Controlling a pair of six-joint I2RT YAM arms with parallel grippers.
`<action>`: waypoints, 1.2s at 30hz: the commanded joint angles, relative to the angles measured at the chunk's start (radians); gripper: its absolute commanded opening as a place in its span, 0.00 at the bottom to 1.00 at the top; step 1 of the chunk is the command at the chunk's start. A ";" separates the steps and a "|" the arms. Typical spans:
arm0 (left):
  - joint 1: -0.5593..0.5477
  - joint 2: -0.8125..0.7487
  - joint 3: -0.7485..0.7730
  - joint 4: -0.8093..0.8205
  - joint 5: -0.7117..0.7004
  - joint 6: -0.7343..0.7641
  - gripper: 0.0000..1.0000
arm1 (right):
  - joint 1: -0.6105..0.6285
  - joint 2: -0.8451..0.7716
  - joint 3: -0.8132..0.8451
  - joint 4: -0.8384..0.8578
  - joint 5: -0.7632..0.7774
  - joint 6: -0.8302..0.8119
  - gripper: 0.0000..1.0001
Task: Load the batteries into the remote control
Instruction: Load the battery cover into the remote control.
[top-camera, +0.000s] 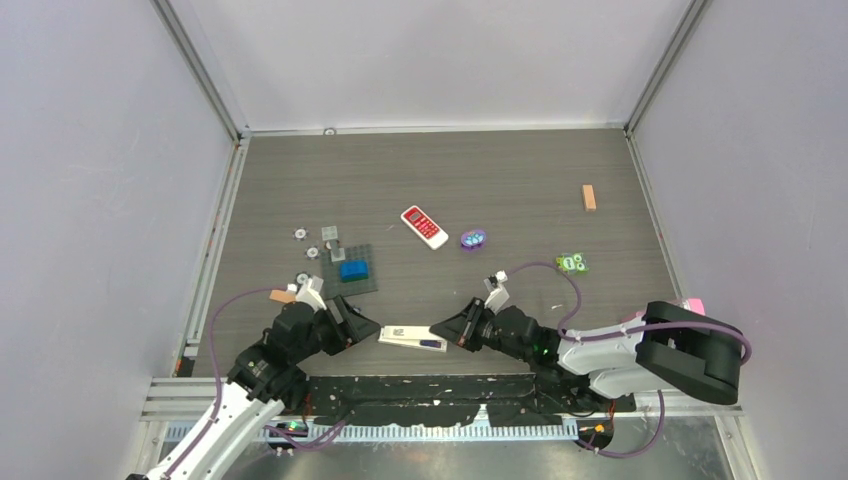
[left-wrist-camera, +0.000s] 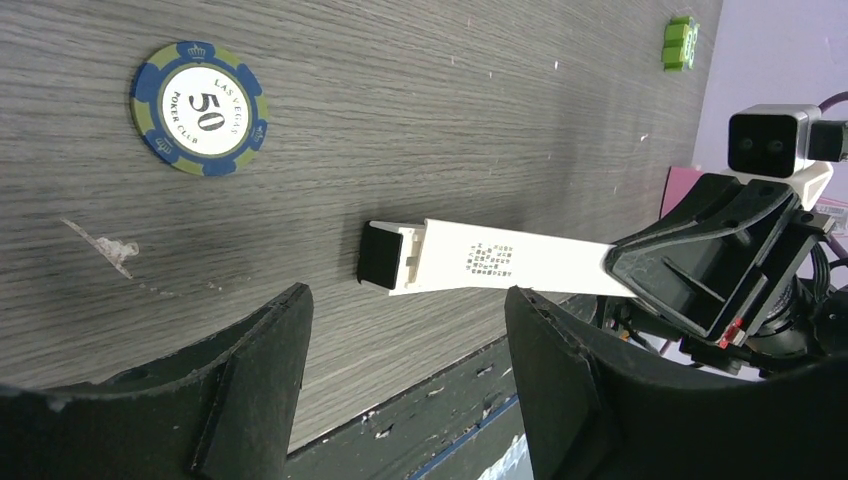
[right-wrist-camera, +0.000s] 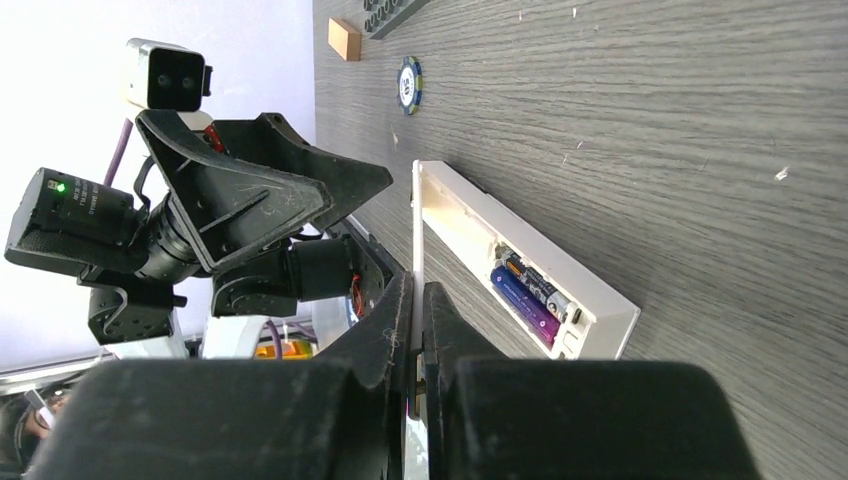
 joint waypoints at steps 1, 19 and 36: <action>-0.001 0.024 -0.056 0.102 0.024 -0.006 0.71 | 0.005 0.026 -0.020 0.081 0.014 0.064 0.05; 0.000 0.080 -0.089 0.176 0.047 -0.003 0.63 | 0.021 0.098 -0.038 0.237 0.017 0.183 0.05; -0.001 0.084 -0.082 0.141 0.029 0.025 0.62 | 0.021 0.283 -0.044 0.328 0.004 0.204 0.05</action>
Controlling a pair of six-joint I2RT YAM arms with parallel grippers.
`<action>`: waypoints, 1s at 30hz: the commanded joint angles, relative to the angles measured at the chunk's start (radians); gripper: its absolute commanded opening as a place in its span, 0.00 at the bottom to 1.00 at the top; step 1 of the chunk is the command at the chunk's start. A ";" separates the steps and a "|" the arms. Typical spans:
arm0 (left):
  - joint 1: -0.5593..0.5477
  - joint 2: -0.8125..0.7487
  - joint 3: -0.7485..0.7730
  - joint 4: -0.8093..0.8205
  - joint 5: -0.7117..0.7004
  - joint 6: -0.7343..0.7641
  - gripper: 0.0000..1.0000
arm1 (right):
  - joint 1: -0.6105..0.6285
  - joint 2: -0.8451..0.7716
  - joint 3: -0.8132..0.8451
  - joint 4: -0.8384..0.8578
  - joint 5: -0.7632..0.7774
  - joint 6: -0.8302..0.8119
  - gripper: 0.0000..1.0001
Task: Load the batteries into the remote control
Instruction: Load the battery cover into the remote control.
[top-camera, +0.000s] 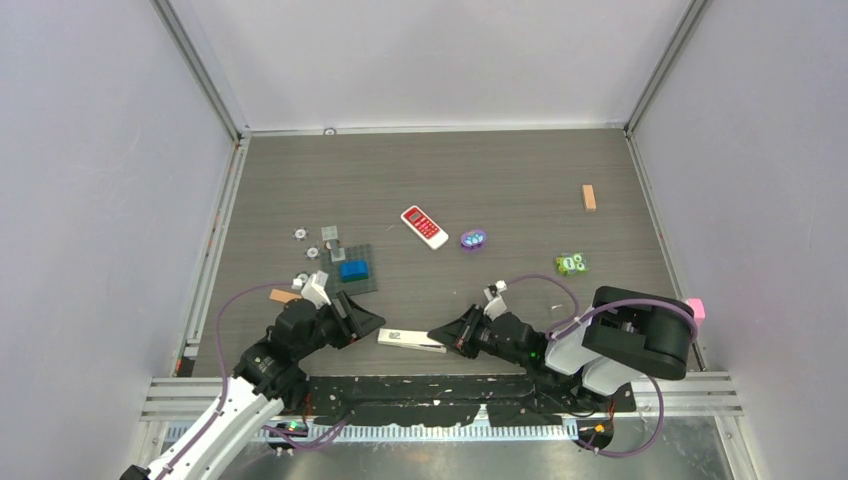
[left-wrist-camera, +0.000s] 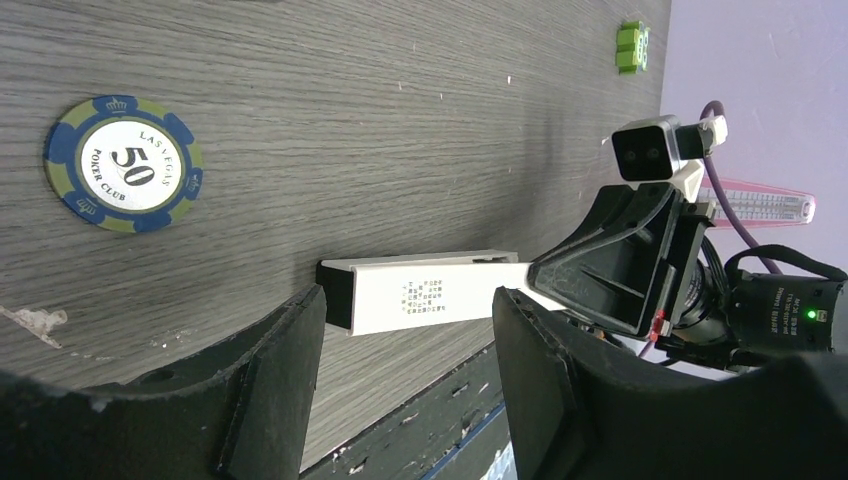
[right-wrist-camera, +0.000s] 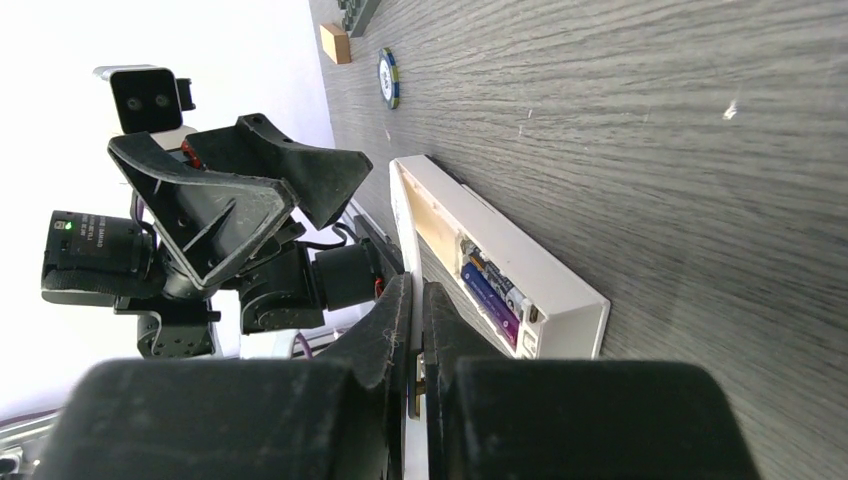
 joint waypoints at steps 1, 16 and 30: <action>-0.001 0.008 -0.046 -0.050 -0.004 0.034 0.62 | 0.005 0.018 -0.002 0.036 0.011 0.001 0.06; -0.001 0.052 -0.047 -0.047 -0.011 0.053 0.59 | 0.005 -0.173 0.024 -0.274 0.041 -0.106 0.05; -0.001 0.140 -0.042 -0.011 0.008 0.121 0.56 | 0.005 -0.196 0.070 -0.454 0.033 -0.126 0.05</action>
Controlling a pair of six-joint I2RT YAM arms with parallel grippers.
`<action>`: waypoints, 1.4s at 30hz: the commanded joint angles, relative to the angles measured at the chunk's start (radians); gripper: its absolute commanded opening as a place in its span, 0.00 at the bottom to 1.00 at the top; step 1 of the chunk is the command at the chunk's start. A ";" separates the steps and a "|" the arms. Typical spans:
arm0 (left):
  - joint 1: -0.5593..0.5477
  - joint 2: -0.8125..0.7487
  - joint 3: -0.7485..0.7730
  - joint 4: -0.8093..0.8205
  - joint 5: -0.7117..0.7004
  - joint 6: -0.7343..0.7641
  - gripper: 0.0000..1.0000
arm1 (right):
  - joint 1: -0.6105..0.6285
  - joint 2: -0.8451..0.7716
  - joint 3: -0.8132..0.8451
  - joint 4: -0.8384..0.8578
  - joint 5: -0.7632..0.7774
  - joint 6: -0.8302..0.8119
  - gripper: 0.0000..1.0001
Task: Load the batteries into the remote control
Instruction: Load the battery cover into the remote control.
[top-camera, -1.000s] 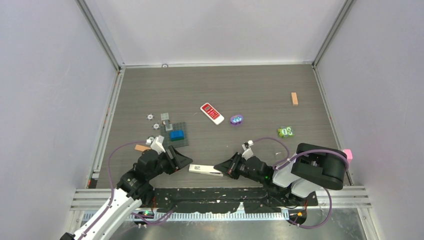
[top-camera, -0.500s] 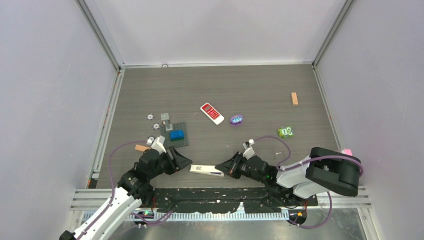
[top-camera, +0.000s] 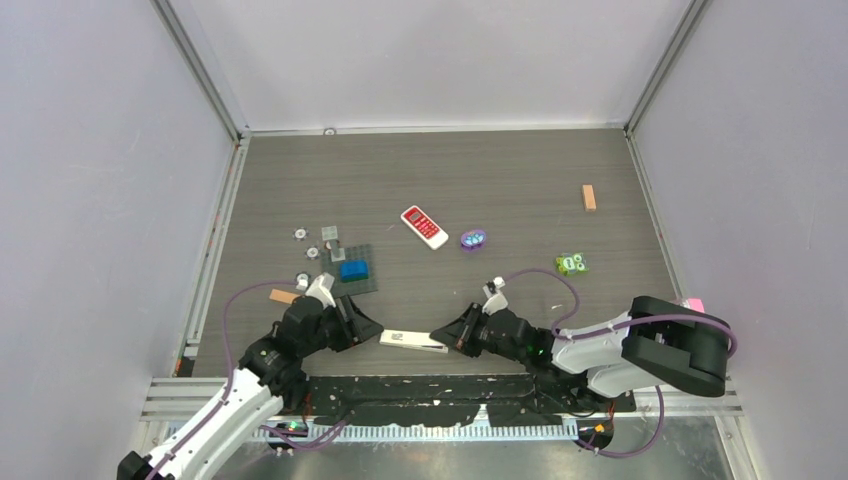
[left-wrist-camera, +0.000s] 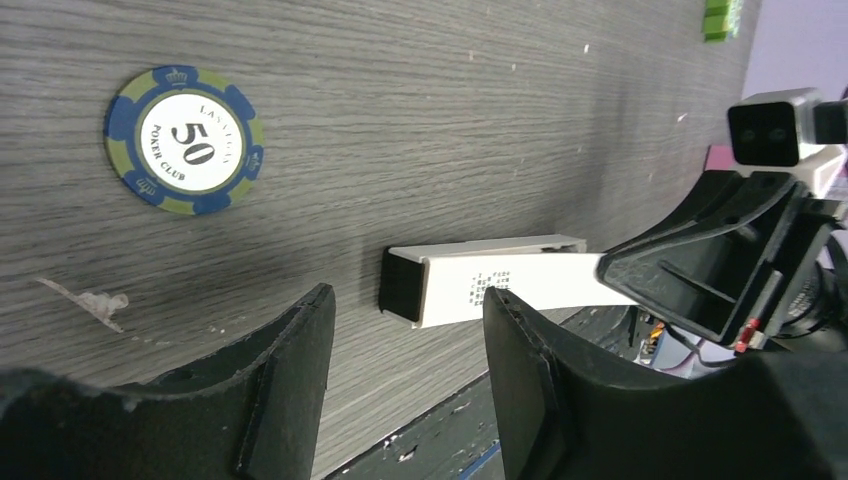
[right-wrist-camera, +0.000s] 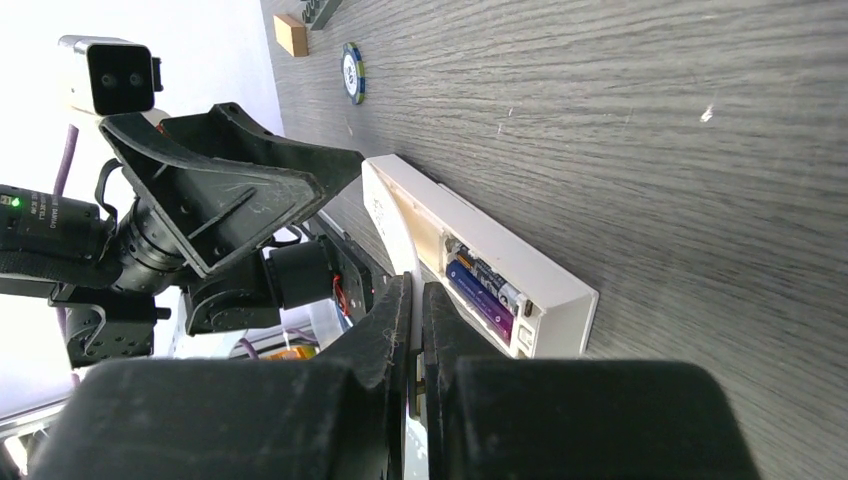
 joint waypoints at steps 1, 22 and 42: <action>-0.001 0.042 -0.040 -0.010 0.016 0.063 0.54 | 0.005 -0.019 0.027 -0.171 0.030 -0.051 0.05; -0.015 0.215 -0.061 0.132 0.076 0.080 0.54 | 0.006 -0.100 0.059 -0.349 0.063 -0.109 0.05; -0.120 0.440 0.009 0.121 -0.025 0.104 0.30 | 0.006 -0.080 0.066 -0.366 0.051 -0.108 0.08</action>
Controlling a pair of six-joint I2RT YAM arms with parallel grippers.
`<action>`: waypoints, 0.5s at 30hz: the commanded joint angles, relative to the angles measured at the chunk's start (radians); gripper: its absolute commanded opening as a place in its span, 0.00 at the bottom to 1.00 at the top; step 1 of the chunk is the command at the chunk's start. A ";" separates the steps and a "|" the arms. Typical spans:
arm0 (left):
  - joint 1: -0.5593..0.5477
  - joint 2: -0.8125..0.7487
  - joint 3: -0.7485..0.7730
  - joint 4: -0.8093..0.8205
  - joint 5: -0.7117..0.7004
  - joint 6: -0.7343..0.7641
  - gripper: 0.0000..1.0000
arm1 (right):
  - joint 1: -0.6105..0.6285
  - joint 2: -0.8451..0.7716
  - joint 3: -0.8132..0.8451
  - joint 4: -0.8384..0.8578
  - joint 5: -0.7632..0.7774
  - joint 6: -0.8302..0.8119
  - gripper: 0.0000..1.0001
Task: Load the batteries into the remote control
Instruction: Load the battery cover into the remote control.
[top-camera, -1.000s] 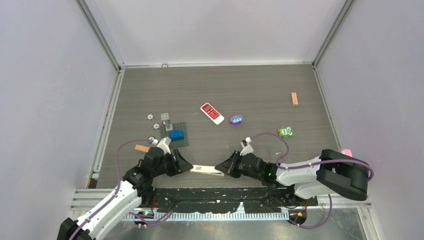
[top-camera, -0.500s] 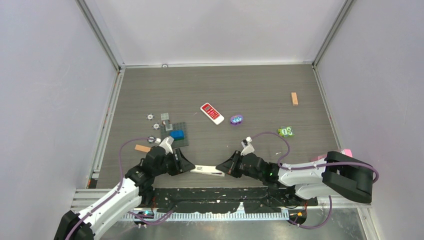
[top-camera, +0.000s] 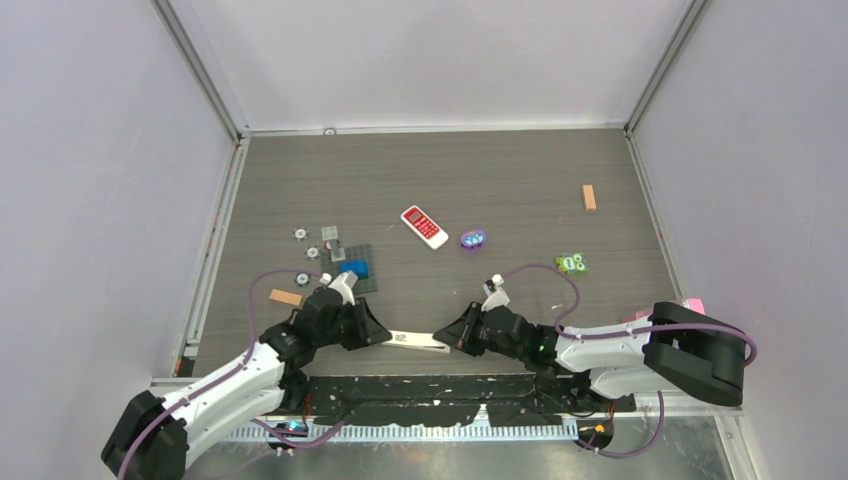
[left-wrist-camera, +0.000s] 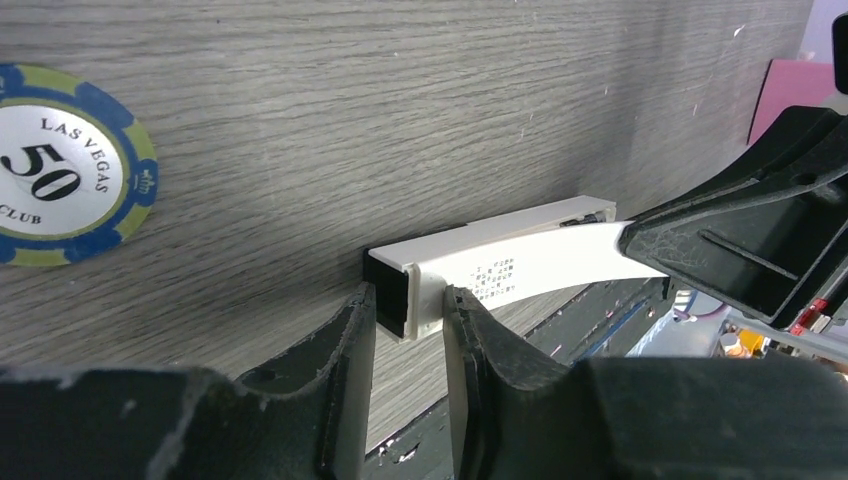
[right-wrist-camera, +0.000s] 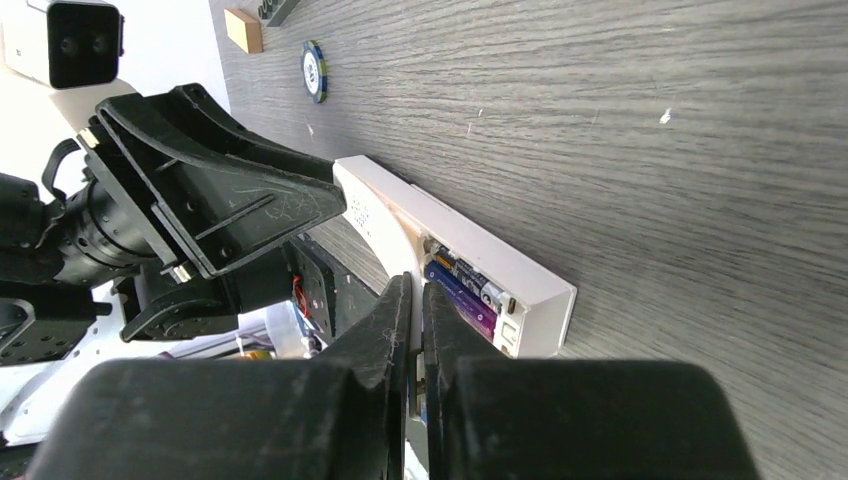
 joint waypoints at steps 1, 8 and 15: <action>-0.040 0.085 -0.009 -0.116 -0.082 0.045 0.27 | 0.006 0.017 0.005 -0.124 0.037 -0.047 0.08; -0.076 0.140 0.008 -0.157 -0.117 0.033 0.16 | 0.006 -0.030 0.025 -0.189 0.037 -0.053 0.19; -0.117 0.200 0.056 -0.233 -0.174 0.017 0.20 | 0.003 -0.170 0.096 -0.402 0.066 -0.102 0.60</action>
